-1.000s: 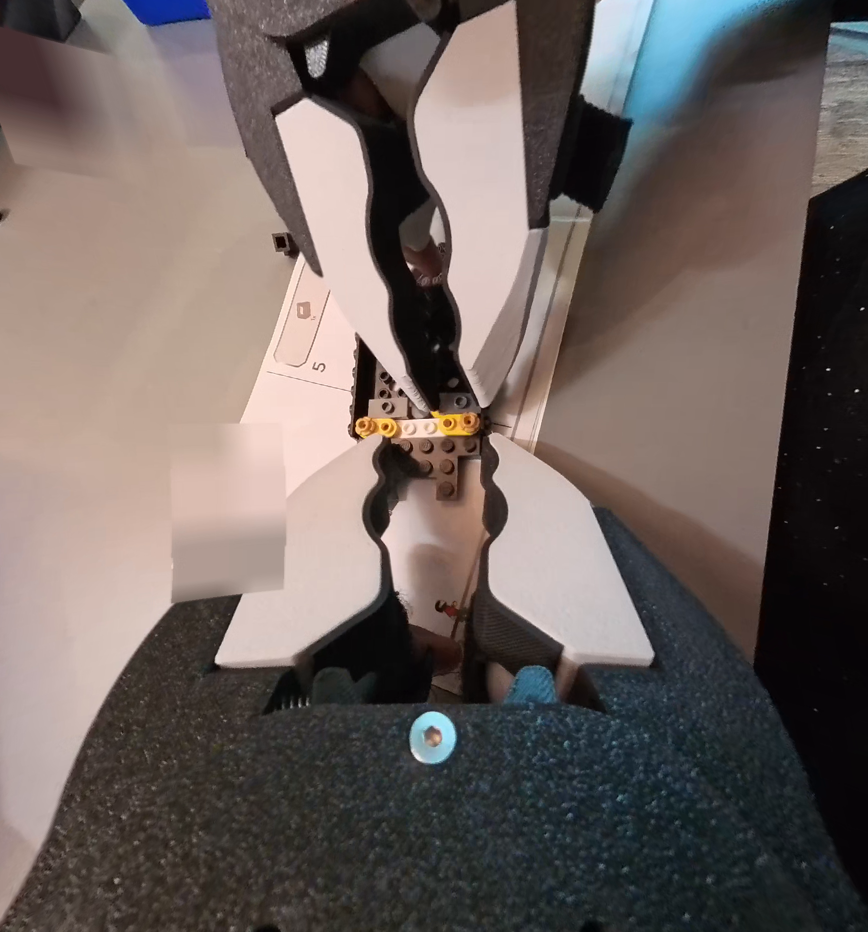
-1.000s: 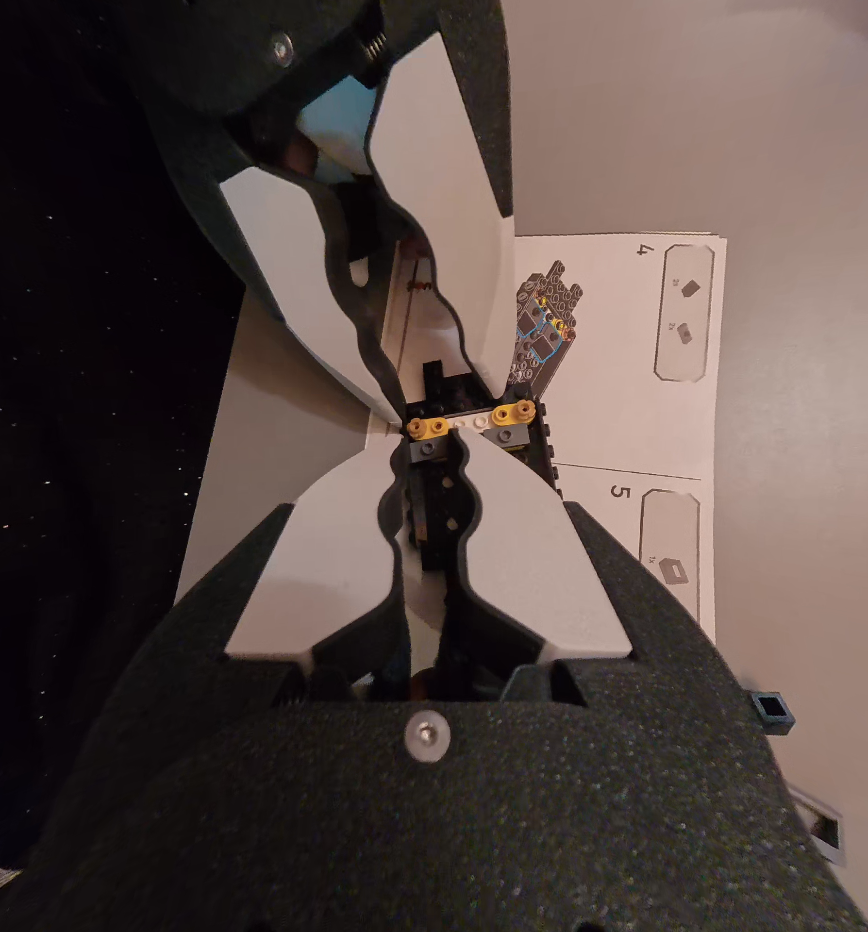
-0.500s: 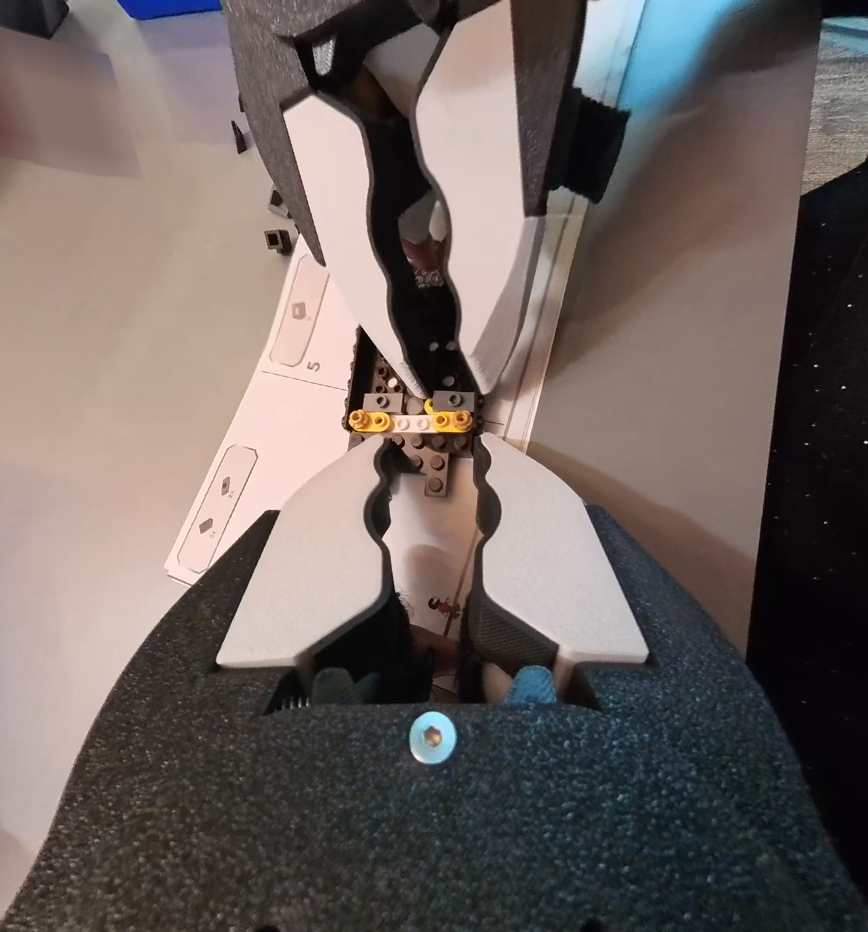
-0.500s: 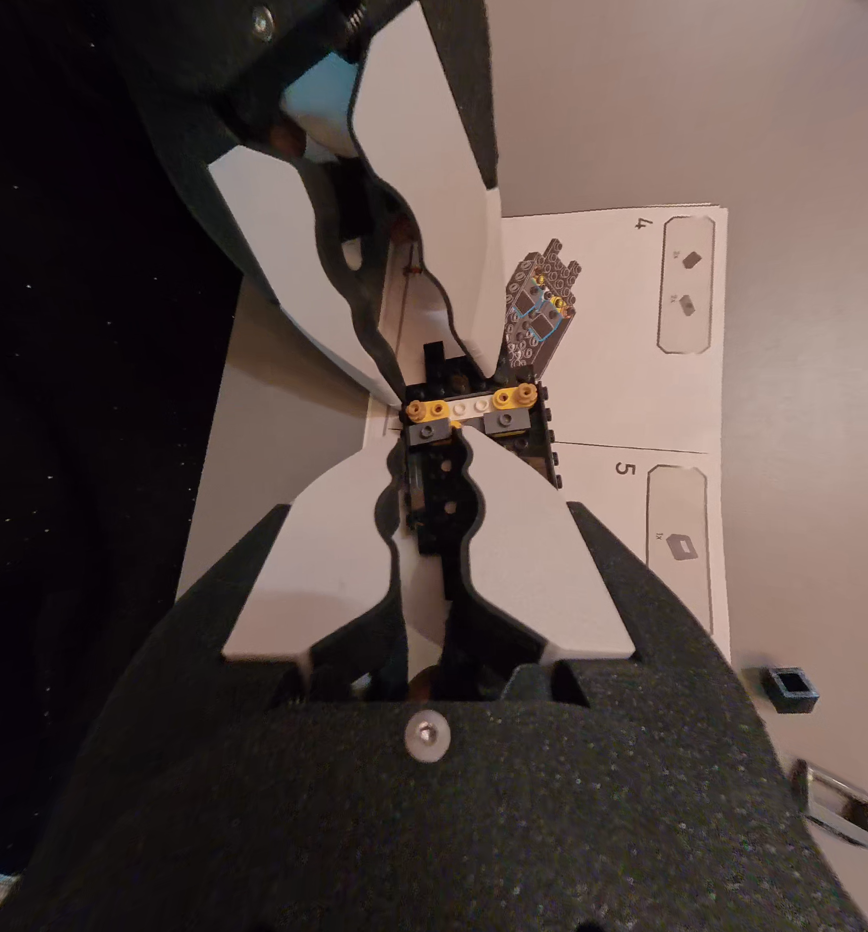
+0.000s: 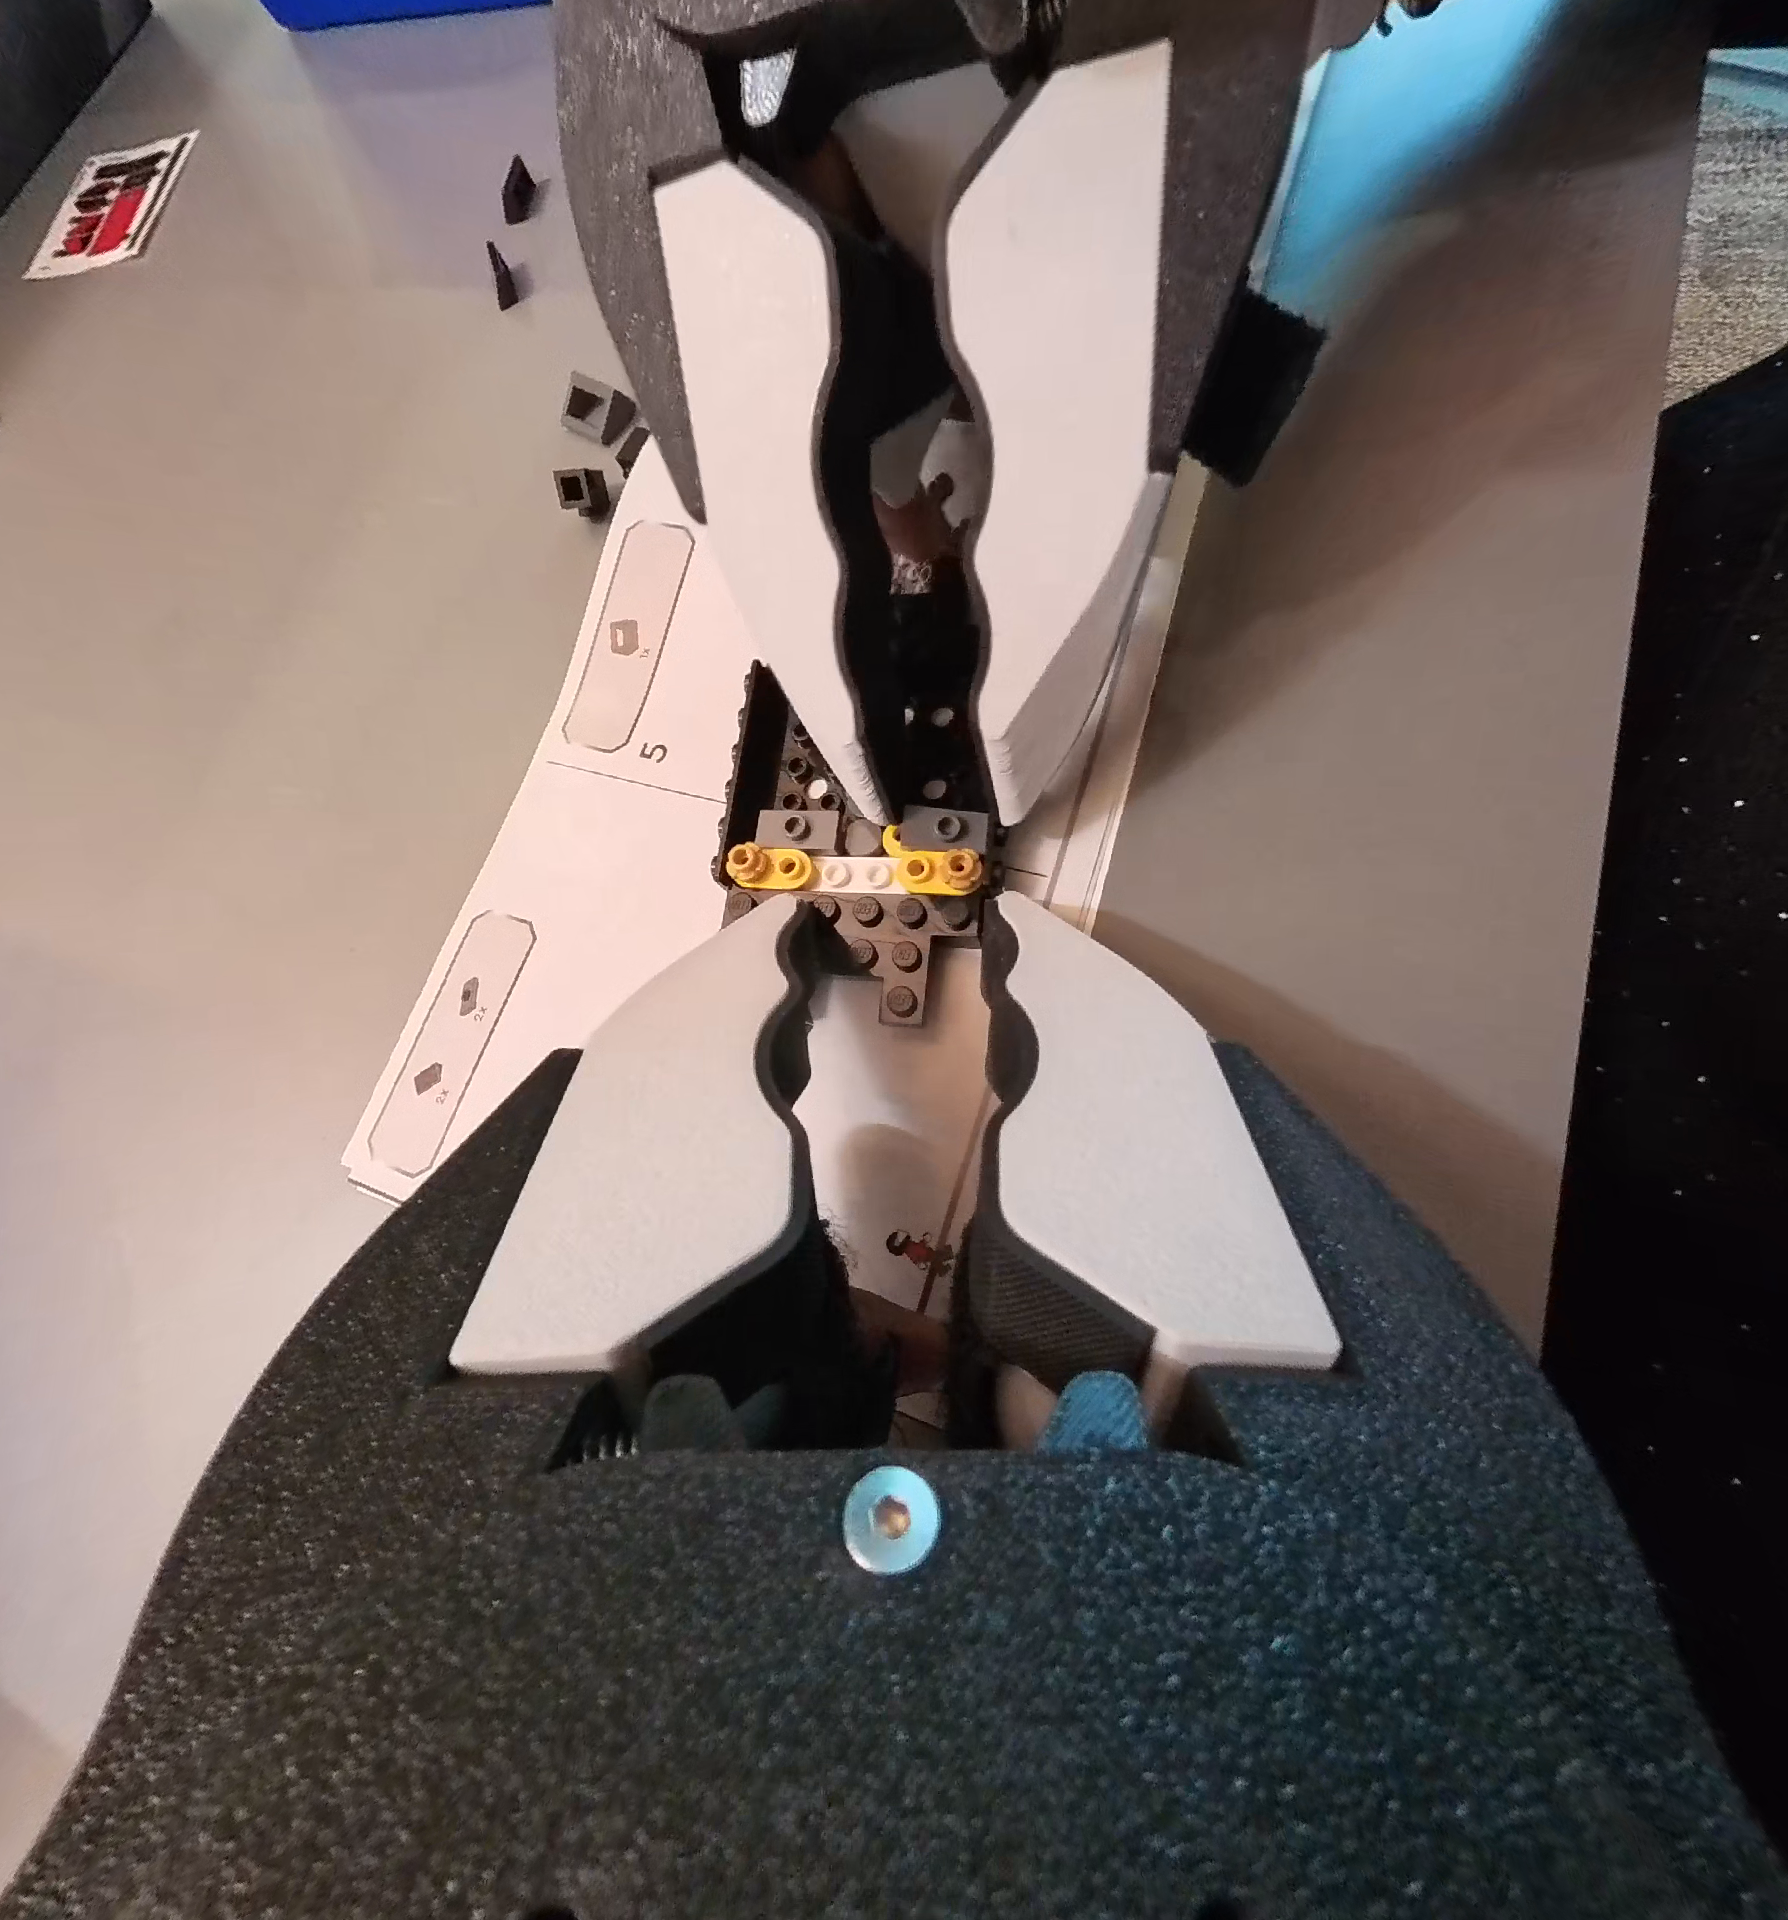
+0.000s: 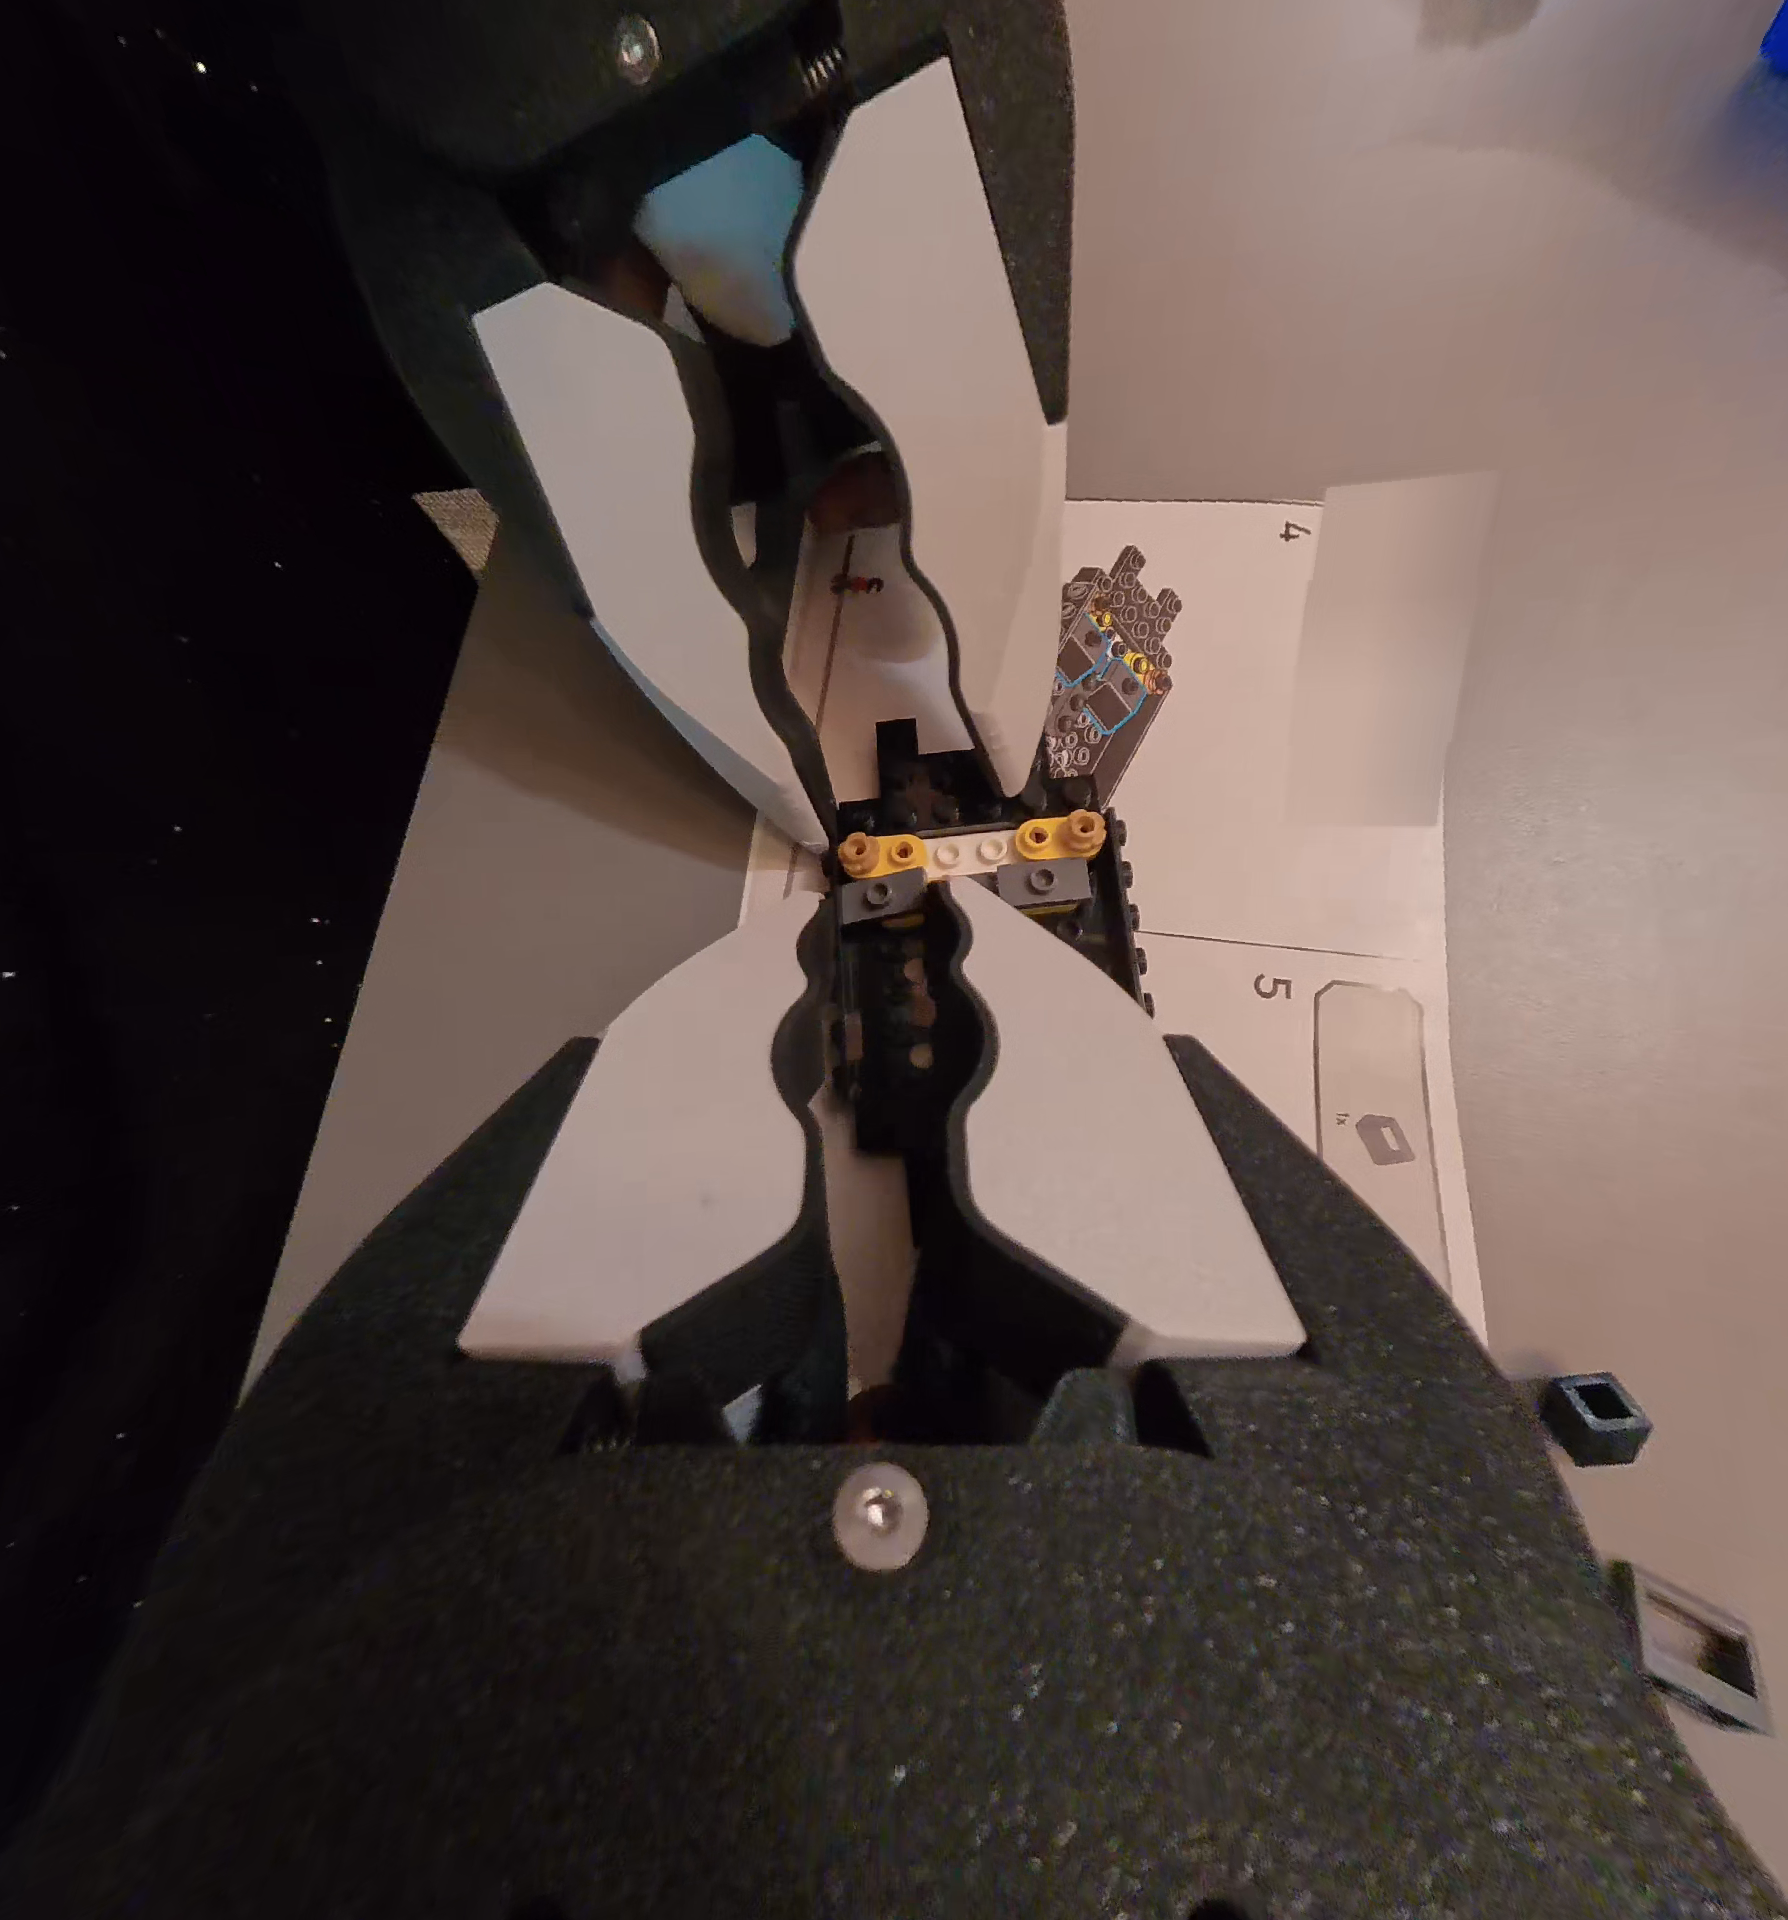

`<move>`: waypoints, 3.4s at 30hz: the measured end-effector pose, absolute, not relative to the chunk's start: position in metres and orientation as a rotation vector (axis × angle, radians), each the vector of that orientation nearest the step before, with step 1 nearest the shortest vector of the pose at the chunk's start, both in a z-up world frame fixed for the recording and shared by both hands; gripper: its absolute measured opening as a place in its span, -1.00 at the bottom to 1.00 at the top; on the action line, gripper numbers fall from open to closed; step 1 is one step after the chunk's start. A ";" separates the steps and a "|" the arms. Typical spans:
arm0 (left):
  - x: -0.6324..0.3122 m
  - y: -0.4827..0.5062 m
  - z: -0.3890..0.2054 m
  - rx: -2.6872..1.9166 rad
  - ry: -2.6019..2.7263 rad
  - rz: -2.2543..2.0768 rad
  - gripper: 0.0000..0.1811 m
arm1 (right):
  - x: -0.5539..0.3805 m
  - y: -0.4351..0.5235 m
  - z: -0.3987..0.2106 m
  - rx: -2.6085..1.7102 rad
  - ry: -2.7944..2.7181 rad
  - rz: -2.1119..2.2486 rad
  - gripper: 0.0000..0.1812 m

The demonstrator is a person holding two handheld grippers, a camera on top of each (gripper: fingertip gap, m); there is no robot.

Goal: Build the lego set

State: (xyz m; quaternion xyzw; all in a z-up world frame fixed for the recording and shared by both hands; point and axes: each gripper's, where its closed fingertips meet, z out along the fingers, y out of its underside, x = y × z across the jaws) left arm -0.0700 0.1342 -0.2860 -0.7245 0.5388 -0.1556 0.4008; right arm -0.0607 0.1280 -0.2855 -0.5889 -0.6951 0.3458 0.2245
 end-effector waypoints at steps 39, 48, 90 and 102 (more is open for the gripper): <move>-0.069 0.133 -0.286 -1.814 1.378 -0.376 -0.67 | -0.064 0.125 -0.275 -2.035 -1.659 1.381 -0.95; -0.069 0.132 -0.286 -1.814 1.378 -0.376 -0.67 | -0.064 0.130 -0.282 -2.026 -1.709 1.297 -0.89; -0.069 0.132 -0.286 -1.814 1.379 -0.377 -0.67 | -0.061 0.130 -0.282 -1.741 -1.945 0.970 -0.89; -0.069 0.132 -0.286 -1.812 1.381 -0.376 -0.68 | -0.061 0.129 -0.281 -1.786 -1.926 1.049 -0.89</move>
